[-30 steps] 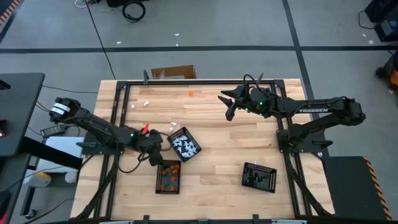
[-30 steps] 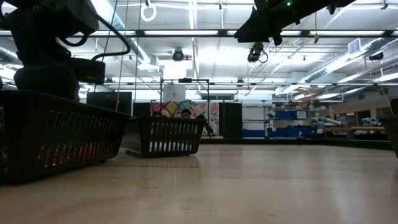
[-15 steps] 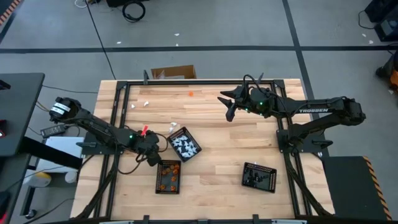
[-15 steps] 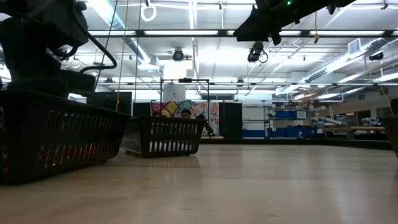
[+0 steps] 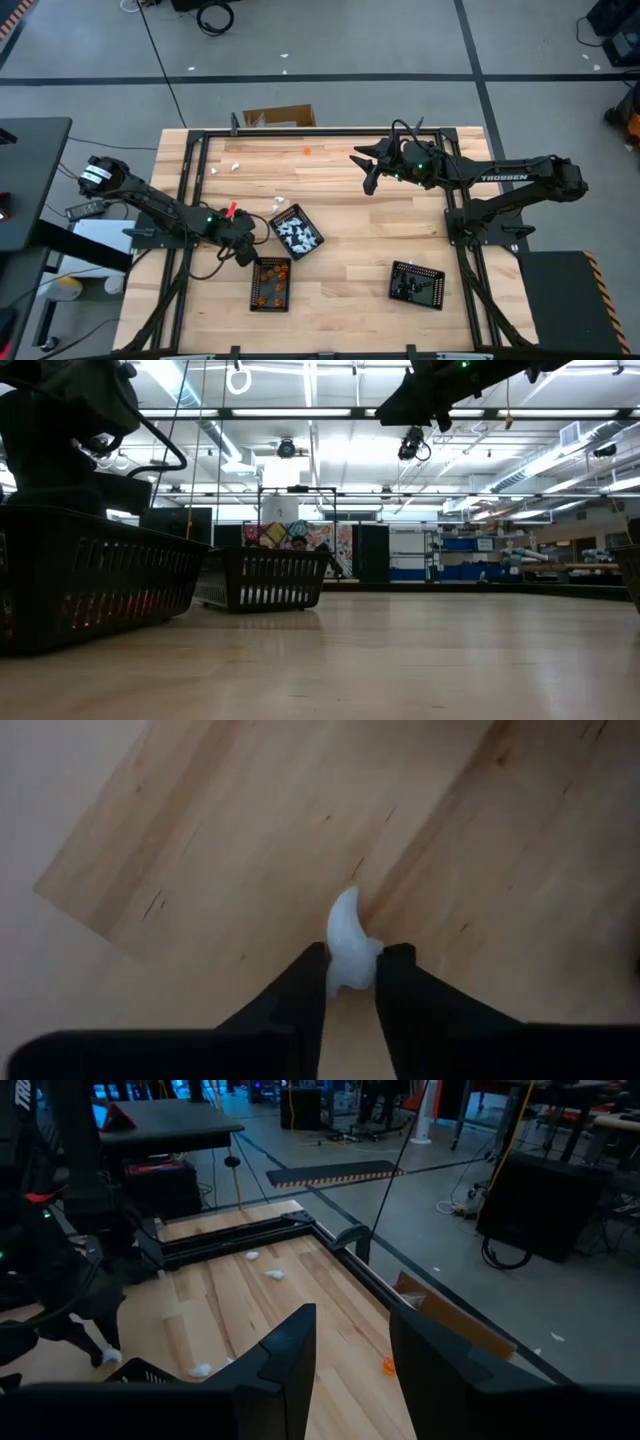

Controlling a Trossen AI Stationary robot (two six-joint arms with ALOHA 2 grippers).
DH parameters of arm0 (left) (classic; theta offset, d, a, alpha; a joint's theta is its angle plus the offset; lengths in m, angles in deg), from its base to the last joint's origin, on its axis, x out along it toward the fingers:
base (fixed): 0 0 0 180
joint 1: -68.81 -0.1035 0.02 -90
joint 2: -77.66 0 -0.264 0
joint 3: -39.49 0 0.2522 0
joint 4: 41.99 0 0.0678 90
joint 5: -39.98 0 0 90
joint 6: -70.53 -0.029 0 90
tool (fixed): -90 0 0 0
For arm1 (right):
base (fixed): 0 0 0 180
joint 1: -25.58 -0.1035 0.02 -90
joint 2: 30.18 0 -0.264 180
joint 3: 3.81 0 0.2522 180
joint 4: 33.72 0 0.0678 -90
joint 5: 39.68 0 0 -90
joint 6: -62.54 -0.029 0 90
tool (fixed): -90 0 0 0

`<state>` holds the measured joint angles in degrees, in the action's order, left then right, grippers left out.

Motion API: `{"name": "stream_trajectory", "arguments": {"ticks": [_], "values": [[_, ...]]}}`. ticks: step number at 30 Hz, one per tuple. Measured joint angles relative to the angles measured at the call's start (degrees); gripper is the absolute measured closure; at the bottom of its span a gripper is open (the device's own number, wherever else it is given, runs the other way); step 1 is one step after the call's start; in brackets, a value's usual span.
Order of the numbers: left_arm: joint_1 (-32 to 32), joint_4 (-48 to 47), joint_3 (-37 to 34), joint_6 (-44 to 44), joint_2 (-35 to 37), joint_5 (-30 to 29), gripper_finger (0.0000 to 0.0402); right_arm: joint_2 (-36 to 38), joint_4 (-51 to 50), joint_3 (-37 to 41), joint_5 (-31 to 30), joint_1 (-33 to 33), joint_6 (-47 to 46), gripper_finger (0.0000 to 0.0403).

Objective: Sort Halloween decoration
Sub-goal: Put the white ghost toy into the middle black basket

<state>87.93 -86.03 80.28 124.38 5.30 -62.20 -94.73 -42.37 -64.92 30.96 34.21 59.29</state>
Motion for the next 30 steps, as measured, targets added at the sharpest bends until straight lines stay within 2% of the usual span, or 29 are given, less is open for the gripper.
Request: {"name": "stream_trajectory", "arguments": {"ticks": [6, 15, 20, 30], "values": [[0.01, -0.26, 0.02, -1.00, -0.01, -0.60, 0.0350, 0.00, -0.02, 0.00, 0.01, -0.01, 0.00, 0.0268], [-0.02, -1.20, -0.05, -2.19, 0.05, -1.89, 0.0395, 0.00, -0.03, 0.00, 0.05, -0.03, 0.00, 0.0268], [-0.02, -3.35, 1.58, -4.23, -0.02, -1.95, 0.0401, 0.00, -0.04, 0.00, 0.09, -0.05, 0.00, 0.0268], [-0.02, -12.54, 9.19, -9.87, 0.00, -6.81, 0.0401, 0.00, -0.07, 0.00, 1.10, -0.05, -0.02, 0.0268]]}}
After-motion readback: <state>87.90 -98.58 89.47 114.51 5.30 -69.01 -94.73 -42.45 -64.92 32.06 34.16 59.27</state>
